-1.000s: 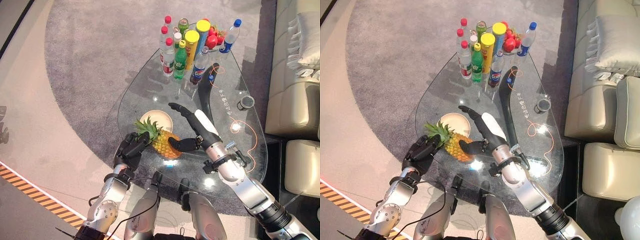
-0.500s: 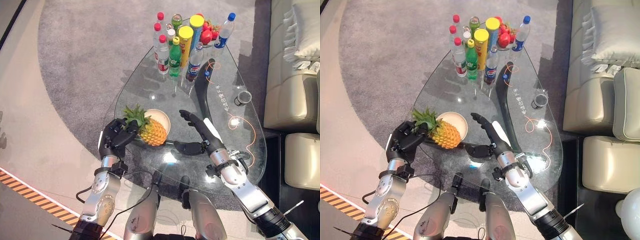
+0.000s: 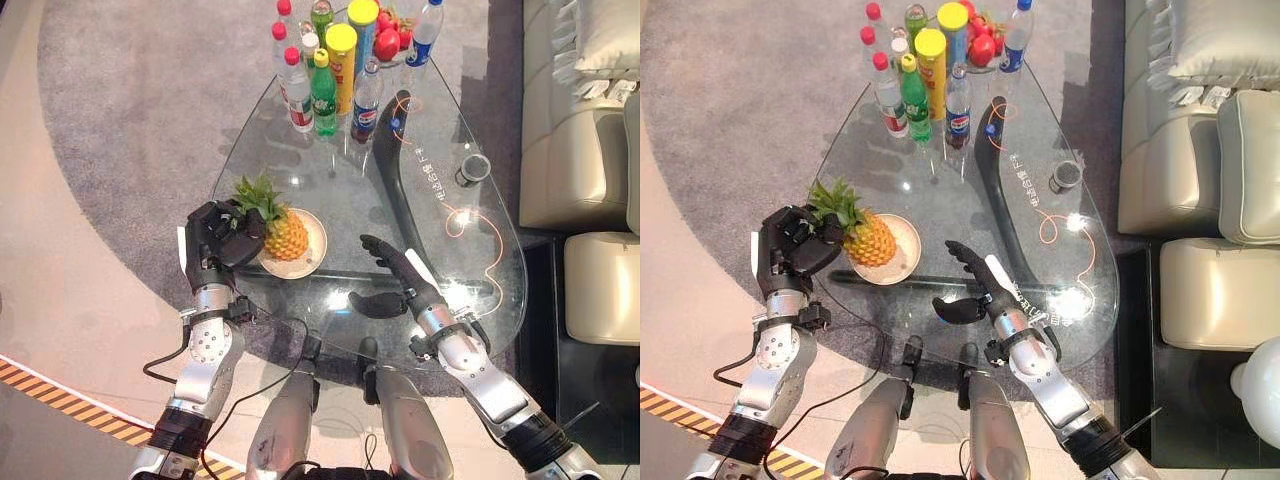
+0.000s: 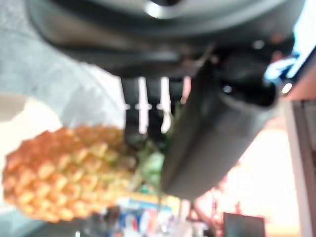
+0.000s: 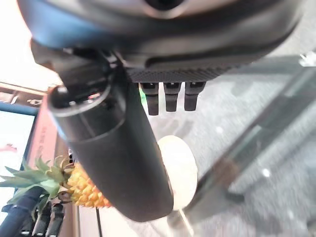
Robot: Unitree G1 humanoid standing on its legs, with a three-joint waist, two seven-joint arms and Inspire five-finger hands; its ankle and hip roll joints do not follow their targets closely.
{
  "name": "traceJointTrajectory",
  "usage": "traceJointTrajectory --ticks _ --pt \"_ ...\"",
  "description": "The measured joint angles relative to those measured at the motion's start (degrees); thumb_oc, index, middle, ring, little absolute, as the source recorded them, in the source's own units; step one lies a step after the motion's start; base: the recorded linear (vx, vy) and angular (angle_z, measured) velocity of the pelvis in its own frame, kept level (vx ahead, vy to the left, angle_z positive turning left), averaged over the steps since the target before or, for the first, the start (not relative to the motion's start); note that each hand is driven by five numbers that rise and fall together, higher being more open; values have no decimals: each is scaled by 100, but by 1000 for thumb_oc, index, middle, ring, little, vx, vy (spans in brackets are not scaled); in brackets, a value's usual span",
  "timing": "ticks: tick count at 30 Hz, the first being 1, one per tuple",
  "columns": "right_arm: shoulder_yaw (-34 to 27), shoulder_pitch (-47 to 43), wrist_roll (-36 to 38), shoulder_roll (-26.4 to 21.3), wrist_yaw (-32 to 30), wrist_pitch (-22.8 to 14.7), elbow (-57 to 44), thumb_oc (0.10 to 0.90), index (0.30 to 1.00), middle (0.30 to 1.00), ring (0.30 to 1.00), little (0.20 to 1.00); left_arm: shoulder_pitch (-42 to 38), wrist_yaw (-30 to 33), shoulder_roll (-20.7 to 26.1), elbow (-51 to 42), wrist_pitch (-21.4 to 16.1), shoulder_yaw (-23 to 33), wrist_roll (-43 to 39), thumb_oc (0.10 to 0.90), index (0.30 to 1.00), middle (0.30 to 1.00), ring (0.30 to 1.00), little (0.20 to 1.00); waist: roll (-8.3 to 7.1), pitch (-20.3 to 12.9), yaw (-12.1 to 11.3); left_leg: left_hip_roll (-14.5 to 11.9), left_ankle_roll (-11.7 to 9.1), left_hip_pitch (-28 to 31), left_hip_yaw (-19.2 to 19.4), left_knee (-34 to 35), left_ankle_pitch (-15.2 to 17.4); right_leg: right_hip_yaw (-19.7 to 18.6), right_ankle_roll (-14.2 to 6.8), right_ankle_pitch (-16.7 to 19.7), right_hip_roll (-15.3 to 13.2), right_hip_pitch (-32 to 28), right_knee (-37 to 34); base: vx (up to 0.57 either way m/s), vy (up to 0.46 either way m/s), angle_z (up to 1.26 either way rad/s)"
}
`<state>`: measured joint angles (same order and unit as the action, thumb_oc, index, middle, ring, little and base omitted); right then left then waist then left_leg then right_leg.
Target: Pick up the fruit to the plate
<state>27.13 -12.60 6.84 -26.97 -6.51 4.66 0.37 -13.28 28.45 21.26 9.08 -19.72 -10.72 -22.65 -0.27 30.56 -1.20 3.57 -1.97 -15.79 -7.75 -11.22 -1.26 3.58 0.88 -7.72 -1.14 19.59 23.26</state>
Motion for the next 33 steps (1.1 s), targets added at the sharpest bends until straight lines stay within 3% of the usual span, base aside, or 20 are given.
traceJointTrajectory --ticks 5,10,22,33 --pt "204 -67 389 30 409 1 123 800 900 900 900 900 -205 351 9 265 -192 -26 434 100 300 300 300 200 -22 51 35 3 -1 -183 95 -74 1 -88 -1 3 1 228 120 -8 34 -9" --pt "445 -279 915 -21 1243 3 188 800 900 900 900 900 -578 905 259 503 -426 -161 1101 100 300 300 300 200 -34 57 123 8 -15 -568 108 -197 -4 -99 15 20 -9 636 275 -3 16 0" --pt "776 -764 1366 -213 2434 217 200 800 900 900 900 900 -974 1363 345 784 -596 -213 1480 100 300 300 300 200 -41 58 149 2 -48 -1077 110 -348 -24 -91 48 68 10 1126 388 0 0 0" --pt "903 -1048 1409 -253 2541 374 200 800 900 900 900 900 -1162 1689 382 849 -599 -224 1701 100 300 300 300 200 -103 68 152 7 -77 -1491 106 -411 -45 -89 47 107 9 1546 457 -9 4 0"
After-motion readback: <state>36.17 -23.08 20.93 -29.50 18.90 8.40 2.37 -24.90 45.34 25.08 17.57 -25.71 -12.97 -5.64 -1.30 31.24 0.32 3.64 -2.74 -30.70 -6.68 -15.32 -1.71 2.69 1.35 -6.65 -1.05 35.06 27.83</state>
